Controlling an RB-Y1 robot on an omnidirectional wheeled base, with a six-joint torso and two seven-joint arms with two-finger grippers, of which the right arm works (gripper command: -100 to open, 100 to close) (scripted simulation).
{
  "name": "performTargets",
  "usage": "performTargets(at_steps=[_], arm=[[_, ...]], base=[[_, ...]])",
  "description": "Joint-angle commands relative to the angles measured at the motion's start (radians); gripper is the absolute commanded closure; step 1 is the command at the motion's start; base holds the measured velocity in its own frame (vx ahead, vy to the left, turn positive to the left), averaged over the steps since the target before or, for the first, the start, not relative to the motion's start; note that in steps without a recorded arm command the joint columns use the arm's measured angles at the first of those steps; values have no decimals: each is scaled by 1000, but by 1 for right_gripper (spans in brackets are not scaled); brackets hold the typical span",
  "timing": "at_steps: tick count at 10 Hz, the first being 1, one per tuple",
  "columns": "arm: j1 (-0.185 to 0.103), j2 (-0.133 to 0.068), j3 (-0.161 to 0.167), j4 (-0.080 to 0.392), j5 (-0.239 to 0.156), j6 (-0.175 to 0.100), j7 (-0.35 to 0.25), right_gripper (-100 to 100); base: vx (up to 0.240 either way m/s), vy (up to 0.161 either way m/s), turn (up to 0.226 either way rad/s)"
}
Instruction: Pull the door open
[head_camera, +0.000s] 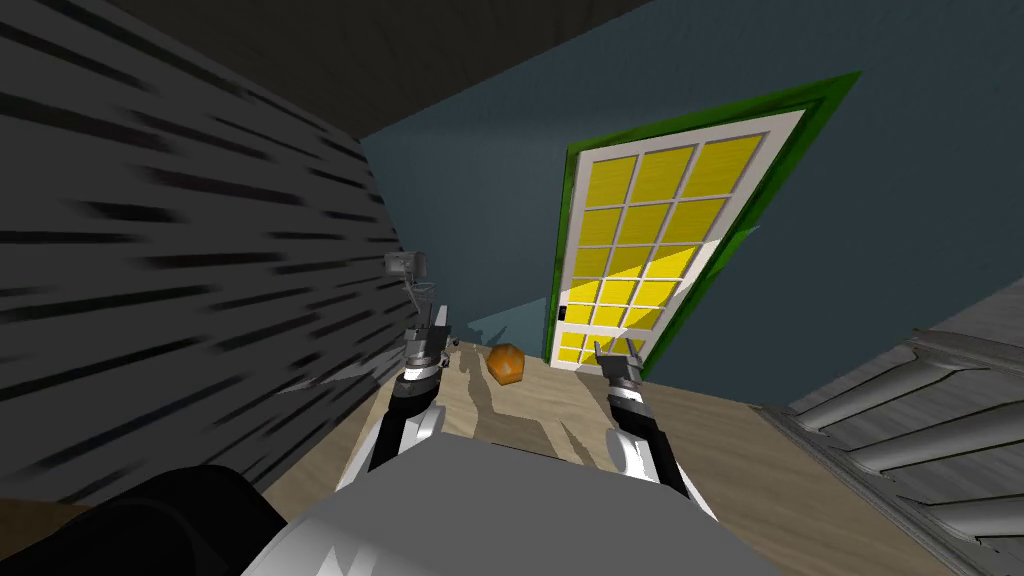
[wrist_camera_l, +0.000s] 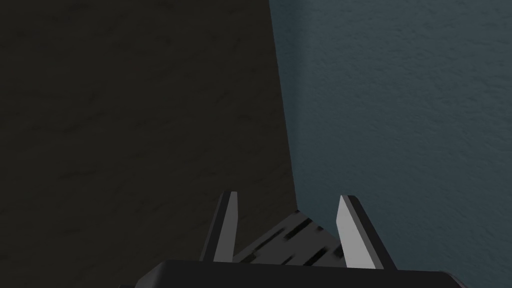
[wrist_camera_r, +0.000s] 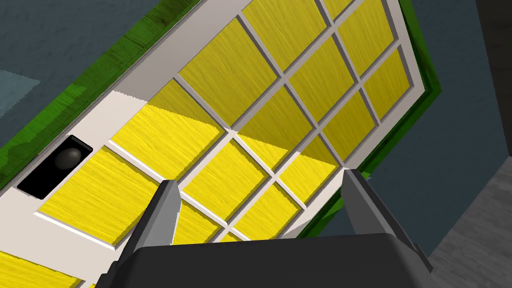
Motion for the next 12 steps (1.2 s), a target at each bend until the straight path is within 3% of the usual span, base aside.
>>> performTargets(at_steps=[1, 3, 4, 8, 9, 12], arm=[[-18, -8, -4, 50, -35, -16, -38, -100], [-42, -17, -8, 115, -78, -38, -82, -100], [-42, -17, -8, 122, -78, -38, -82, -100], [-92, -36, -17, 256, -165, -84, -171, -100], [-92, -36, -17, 264, -165, -84, -171, -100], [-129, -49, -24, 357, -230, -118, -238, -100]], base=[[85, -48, 213], [83, -59, 173], [43, -38, 81], [60, -47, 199], [45, -50, 62], [51, -46, 181]])
